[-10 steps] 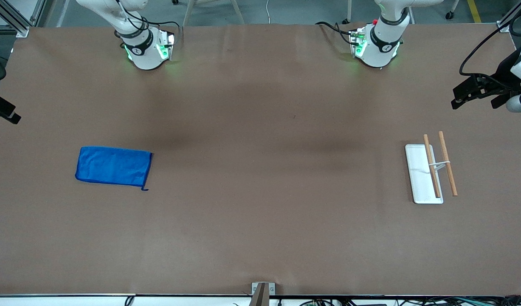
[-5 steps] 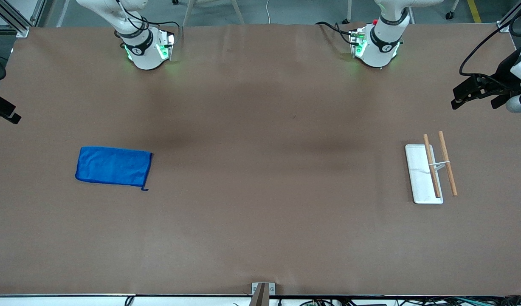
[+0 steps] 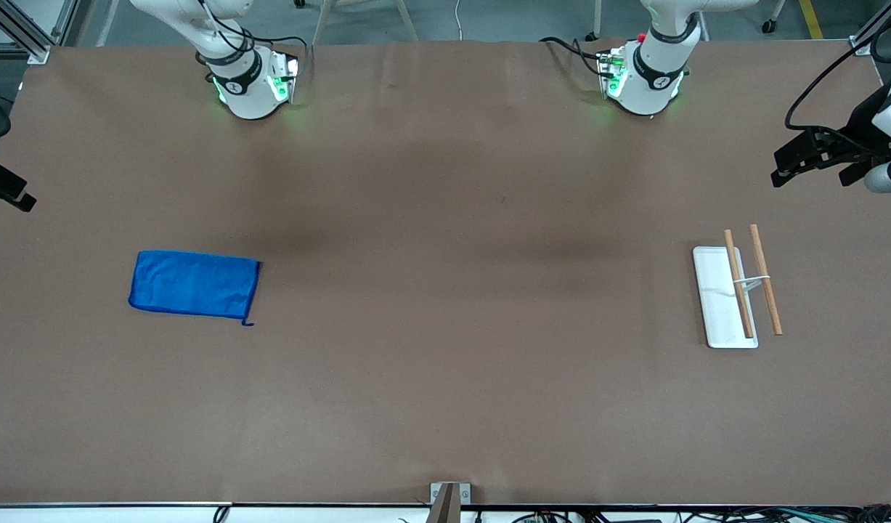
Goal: Right arm passes towel to left arm to hang
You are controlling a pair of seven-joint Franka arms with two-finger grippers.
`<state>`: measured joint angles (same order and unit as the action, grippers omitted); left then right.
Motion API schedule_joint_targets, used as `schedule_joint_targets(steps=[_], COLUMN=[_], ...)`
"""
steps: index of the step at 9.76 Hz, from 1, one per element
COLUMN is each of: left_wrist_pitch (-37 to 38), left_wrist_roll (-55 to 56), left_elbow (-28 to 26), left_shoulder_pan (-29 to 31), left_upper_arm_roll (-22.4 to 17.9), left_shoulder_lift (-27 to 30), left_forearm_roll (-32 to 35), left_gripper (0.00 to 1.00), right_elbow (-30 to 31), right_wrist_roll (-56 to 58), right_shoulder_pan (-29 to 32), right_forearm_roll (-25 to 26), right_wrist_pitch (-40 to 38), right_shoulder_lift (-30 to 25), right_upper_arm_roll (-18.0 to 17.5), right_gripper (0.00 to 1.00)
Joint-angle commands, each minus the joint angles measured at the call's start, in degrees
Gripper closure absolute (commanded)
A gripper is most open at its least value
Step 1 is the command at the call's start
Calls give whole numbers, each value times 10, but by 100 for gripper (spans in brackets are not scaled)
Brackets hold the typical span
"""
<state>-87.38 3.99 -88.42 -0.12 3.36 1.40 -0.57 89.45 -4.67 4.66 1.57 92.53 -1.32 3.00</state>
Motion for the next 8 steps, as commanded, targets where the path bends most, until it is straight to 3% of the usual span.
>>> schedule_joint_targets(steps=[1, 4, 8], left_wrist_pitch=[9, 8, 7], left_wrist_roll=[7, 8, 8], left_elbow=[-6, -6, -6], left_shoulder_pan=[-3, -4, -4], left_upper_arm_roll=[2, 2, 2], left_shoulder_lift=[-9, -10, -10], left_forearm_roll=[10, 10, 10], left_gripper=[0, 0, 0], right_elbow=[4, 70, 257], right_wrist_roll=[-3, -1, 0], right_shoulder_pan=[6, 0, -2], right_forearm_roll=[7, 10, 10], right_wrist_pitch=[-6, 30, 230], right_shoulder_lift=[-5, -3, 37], right_upper_arm_roll=[-7, -9, -9], right_gripper=[0, 0, 0])
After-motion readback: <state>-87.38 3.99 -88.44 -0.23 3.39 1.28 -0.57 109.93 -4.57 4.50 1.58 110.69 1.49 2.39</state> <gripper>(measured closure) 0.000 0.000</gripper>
